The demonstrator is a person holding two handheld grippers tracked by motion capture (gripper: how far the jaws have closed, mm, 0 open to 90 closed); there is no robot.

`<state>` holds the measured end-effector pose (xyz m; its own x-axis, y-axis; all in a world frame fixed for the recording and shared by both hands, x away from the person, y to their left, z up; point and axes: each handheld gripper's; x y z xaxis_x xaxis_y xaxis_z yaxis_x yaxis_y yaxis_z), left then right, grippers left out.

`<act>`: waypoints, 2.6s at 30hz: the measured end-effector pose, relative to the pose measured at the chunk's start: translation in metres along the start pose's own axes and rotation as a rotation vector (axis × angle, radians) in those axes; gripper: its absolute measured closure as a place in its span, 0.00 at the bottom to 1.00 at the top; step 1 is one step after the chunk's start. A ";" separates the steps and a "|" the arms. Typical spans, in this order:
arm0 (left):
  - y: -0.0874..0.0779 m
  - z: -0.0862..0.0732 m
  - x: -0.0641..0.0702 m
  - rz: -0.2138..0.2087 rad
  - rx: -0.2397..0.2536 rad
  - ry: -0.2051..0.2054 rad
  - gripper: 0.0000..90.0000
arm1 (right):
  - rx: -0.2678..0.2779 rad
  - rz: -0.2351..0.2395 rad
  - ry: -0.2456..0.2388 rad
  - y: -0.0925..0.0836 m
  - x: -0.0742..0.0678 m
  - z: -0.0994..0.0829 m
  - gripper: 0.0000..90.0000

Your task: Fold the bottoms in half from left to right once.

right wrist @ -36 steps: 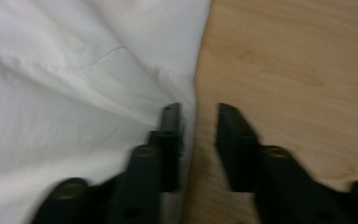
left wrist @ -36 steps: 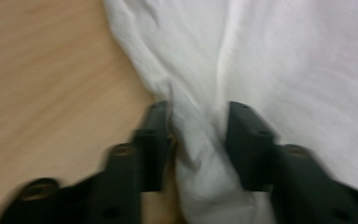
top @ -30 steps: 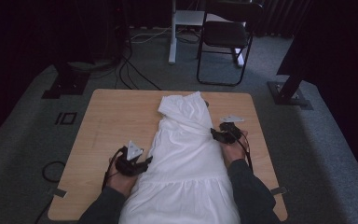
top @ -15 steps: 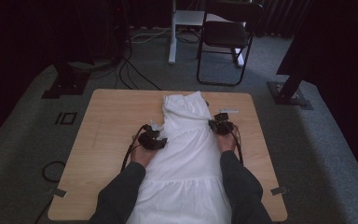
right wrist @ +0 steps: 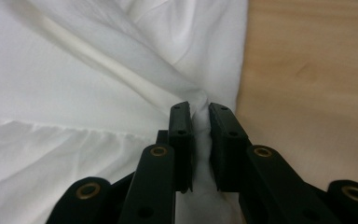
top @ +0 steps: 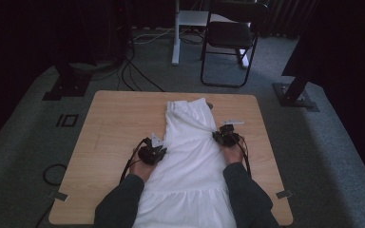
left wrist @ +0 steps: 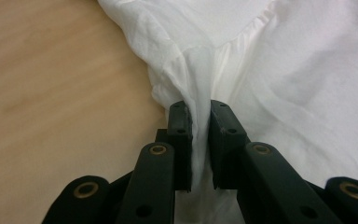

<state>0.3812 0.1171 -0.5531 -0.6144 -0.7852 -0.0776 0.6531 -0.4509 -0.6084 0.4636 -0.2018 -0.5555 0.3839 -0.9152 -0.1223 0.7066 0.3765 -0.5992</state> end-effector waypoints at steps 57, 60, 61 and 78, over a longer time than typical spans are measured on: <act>-0.062 -0.008 0.018 -0.052 0.106 -0.018 0.50 | -0.034 -0.068 -0.073 0.006 -0.001 0.009 0.83; -0.034 0.033 0.003 -0.053 0.108 -0.021 0.50 | -0.032 -0.069 -0.062 0.006 -0.001 0.009 0.83; -0.034 0.033 0.003 -0.053 0.108 -0.021 0.50 | -0.032 -0.069 -0.062 0.006 -0.001 0.009 0.83; 0.023 0.020 0.024 -0.060 -0.023 -0.064 0.61 | -0.024 -0.006 -0.112 -0.021 -0.021 -0.018 0.90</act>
<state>0.3900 0.0799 -0.5533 -0.6220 -0.7830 0.0093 0.6056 -0.4886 -0.6281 0.4297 -0.1928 -0.5547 0.4447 -0.8952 -0.0298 0.6953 0.3660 -0.6185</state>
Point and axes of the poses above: each handheld gripper's, and its own axes: y roughly forward along the jaws, z roughly out of its top, x roughly to its right, and after that the axes turned 5 degrees about x, right-handed
